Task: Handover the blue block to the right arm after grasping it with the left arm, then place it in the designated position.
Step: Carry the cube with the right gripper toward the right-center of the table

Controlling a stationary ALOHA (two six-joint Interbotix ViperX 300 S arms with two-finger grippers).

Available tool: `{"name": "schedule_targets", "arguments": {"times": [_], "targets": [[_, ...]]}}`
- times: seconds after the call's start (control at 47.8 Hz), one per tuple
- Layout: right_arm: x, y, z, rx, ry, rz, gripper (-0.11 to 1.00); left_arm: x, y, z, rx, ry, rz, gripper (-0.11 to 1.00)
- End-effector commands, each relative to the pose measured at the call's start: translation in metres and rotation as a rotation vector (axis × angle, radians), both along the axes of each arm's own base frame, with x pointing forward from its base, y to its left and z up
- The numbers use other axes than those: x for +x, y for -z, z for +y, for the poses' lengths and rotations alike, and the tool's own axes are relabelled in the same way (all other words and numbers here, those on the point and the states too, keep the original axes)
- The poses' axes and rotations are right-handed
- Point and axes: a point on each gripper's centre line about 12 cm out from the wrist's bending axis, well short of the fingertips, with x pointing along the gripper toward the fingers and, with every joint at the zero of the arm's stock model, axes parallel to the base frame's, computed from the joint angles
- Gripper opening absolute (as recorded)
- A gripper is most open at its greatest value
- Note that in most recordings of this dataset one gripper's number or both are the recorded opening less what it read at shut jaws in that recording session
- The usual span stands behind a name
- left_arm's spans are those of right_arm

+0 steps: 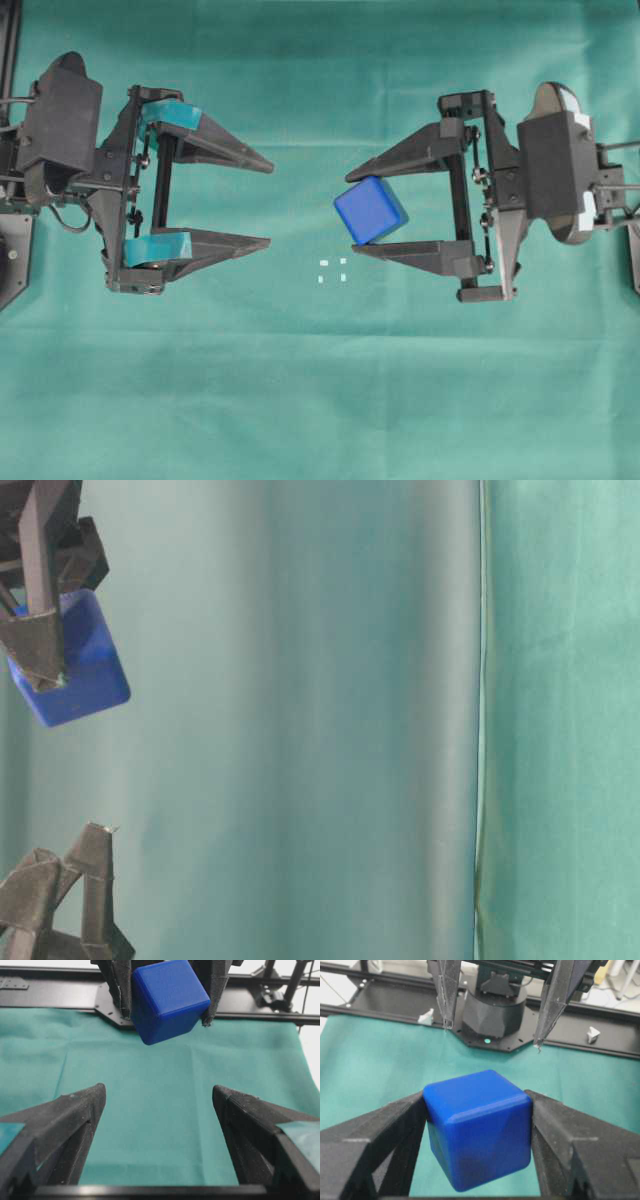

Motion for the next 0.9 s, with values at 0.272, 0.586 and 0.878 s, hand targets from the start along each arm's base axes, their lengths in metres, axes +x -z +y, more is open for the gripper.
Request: {"name": "schedule_targets", "arguments": {"times": [0.272,0.586,0.878], "targets": [[-0.007,0.002,-0.005,0.063,0.070,0.118,0.63,0.001,-0.012,-0.001,-0.003,0.001,-0.032,1.00],[-0.014,0.016,-0.009,0.100,0.134,0.248,0.63,0.005,-0.012,-0.001,0.001,0.002,-0.029,1.00],[-0.014,0.016,-0.009,0.095,0.134,0.251,0.63,0.006,-0.012,-0.001,-0.001,0.002,-0.031,1.00]]}}
